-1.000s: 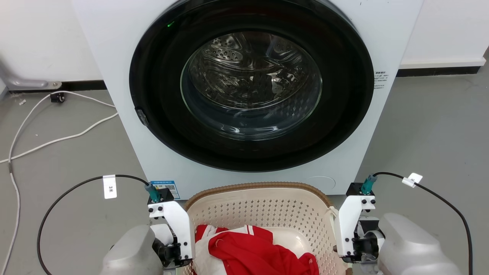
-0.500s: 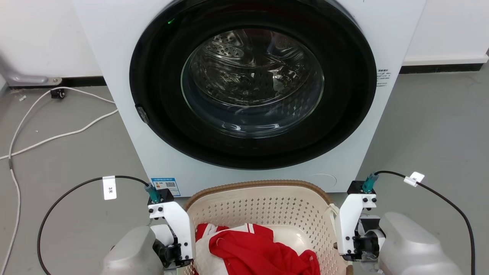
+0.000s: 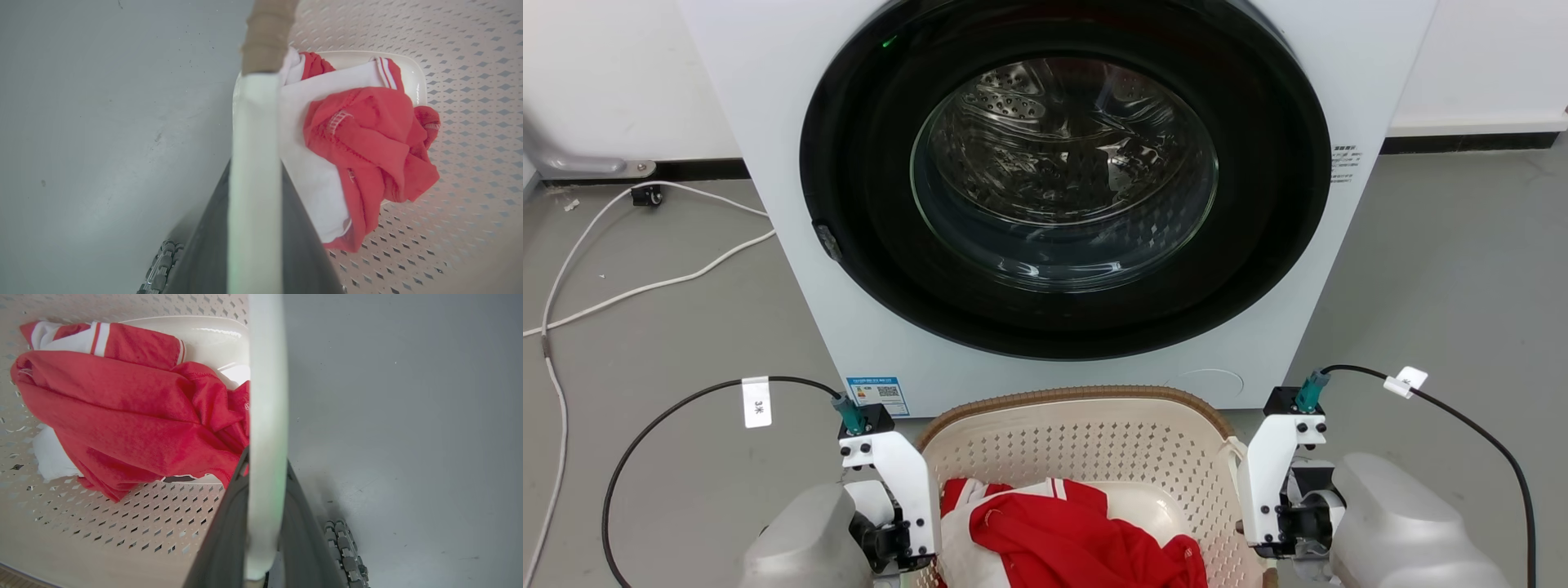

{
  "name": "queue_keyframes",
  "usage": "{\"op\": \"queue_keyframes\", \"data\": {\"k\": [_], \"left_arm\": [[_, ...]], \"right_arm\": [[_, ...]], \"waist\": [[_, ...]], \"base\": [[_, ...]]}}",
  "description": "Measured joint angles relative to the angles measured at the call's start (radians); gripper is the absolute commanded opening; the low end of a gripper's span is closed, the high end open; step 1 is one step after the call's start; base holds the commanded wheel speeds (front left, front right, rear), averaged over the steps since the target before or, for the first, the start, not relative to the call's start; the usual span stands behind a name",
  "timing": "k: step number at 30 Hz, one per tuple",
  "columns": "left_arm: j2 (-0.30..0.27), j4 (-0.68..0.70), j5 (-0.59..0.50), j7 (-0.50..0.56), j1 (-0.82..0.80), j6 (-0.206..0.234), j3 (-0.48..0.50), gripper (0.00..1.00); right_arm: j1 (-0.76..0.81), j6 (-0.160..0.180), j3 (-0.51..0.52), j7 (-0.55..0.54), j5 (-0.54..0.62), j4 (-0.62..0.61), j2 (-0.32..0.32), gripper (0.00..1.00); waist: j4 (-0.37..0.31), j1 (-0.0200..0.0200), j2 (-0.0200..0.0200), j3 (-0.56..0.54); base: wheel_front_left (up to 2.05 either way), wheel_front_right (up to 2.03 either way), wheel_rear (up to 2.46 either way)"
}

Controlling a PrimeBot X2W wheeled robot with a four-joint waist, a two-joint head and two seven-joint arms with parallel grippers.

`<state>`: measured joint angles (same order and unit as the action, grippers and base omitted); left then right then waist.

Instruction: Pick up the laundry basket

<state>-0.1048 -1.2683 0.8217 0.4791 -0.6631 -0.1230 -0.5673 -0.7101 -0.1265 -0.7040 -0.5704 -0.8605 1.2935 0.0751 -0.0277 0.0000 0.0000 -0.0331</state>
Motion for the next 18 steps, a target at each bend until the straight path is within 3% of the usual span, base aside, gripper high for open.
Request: {"op": "queue_keyframes", "data": {"k": [18], "left_arm": [[0.001, -0.009, 0.028, -0.016, -0.002, 0.0, -0.015, 0.0]], "right_arm": [[0.002, -0.002, 0.045, -0.005, 0.042, 0.0, -0.003, 0.0]], "waist": [[0.003, 0.0, 0.0, 0.0]], "base": [[0.0, 0.0, 0.0]]}}
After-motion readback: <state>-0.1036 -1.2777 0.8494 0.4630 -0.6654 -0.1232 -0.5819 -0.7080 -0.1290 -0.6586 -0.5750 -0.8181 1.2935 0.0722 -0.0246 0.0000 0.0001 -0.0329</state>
